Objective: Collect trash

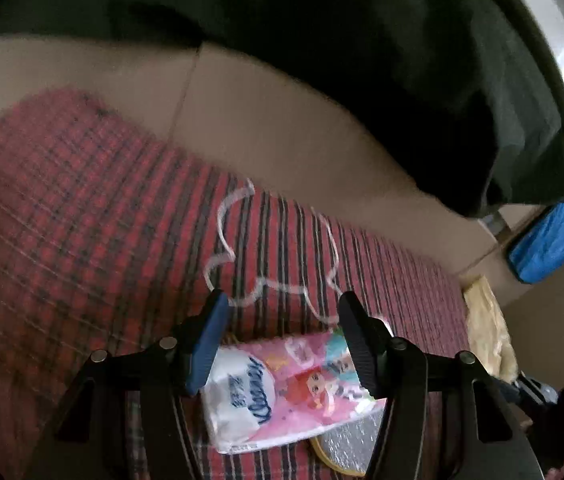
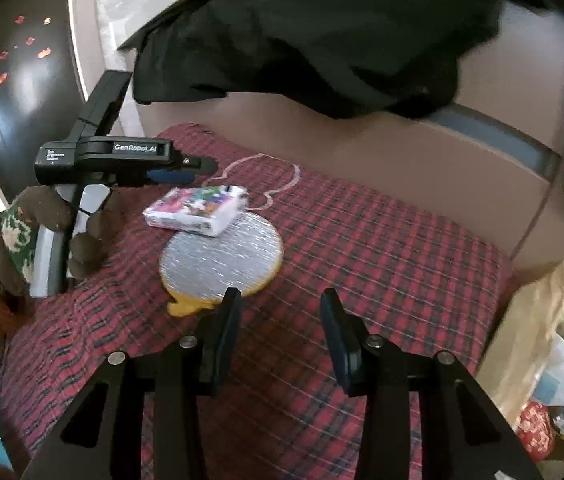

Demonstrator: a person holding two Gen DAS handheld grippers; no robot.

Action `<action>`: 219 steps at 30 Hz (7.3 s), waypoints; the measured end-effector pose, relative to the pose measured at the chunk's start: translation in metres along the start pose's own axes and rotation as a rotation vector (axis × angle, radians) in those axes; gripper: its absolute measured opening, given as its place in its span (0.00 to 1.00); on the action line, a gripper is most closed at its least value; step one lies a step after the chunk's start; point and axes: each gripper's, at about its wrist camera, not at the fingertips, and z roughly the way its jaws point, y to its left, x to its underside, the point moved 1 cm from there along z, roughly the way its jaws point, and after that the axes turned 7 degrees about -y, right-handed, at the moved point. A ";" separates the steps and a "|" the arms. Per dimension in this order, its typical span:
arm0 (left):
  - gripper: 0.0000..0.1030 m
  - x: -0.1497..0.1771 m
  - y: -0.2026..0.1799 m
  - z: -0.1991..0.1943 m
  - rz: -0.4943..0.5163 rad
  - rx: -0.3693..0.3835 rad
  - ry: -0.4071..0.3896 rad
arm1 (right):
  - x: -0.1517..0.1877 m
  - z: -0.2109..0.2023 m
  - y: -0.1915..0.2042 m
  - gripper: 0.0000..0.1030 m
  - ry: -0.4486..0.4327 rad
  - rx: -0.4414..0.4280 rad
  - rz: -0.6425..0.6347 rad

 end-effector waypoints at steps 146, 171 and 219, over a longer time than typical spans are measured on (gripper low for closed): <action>0.21 0.161 -0.434 -0.055 0.425 -0.080 -0.487 | 0.048 -0.273 -0.202 0.13 -0.437 0.344 0.188; 0.21 0.153 -0.401 0.031 0.366 -0.071 -0.364 | 0.059 -0.209 -0.238 0.13 -0.336 0.341 0.297; 0.55 0.293 -0.389 -0.207 0.338 -0.157 -0.418 | 0.151 -0.334 -0.071 0.34 -0.299 0.345 0.245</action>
